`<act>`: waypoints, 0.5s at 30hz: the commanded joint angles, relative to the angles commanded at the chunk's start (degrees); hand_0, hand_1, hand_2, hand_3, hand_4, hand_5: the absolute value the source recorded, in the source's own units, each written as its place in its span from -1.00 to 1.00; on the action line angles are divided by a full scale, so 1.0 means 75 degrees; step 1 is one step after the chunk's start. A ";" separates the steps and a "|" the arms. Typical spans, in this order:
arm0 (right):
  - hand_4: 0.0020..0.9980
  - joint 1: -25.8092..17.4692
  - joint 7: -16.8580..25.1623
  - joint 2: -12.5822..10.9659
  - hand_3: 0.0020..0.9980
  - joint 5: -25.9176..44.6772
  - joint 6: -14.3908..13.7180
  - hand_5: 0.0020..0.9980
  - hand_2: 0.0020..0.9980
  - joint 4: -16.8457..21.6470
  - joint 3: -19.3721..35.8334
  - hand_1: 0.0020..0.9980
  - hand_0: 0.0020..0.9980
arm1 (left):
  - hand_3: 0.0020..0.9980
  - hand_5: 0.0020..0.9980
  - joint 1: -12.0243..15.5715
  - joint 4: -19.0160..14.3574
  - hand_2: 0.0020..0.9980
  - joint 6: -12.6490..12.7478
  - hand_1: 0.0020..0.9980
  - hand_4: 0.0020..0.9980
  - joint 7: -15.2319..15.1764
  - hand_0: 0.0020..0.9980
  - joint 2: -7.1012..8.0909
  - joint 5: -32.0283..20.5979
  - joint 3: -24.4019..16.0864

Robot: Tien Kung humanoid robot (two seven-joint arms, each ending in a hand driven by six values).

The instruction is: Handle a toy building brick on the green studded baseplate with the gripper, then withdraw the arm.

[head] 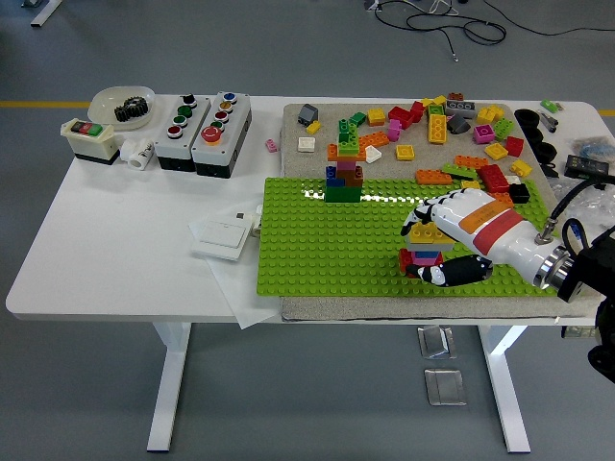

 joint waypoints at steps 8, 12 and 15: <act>0.57 -0.0021 -0.0008 0.0024 0.25 -0.0017 0.0020 -0.16 0.33 -0.0103 -0.0045 0.23 0.28 | 0.12 0.22 -0.0015 0.0000 0.26 -0.0005 0.41 0.16 -0.0016 0.57 0.0007 -0.0082 0.0077; 0.56 -0.0043 -0.0008 0.0028 0.25 -0.0022 0.0033 -0.16 0.33 -0.0108 -0.0058 0.23 0.28 | 0.12 0.22 -0.0012 0.0000 0.26 -0.0002 0.41 0.16 -0.0007 0.57 0.0002 -0.0067 0.0057; 0.56 -0.0062 -0.0009 0.0009 0.25 -0.0024 0.0036 -0.16 0.33 -0.0098 -0.0036 0.23 0.28 | 0.12 0.22 -0.0012 0.0000 0.26 -0.0002 0.41 0.16 -0.0006 0.57 0.0004 -0.0049 0.0038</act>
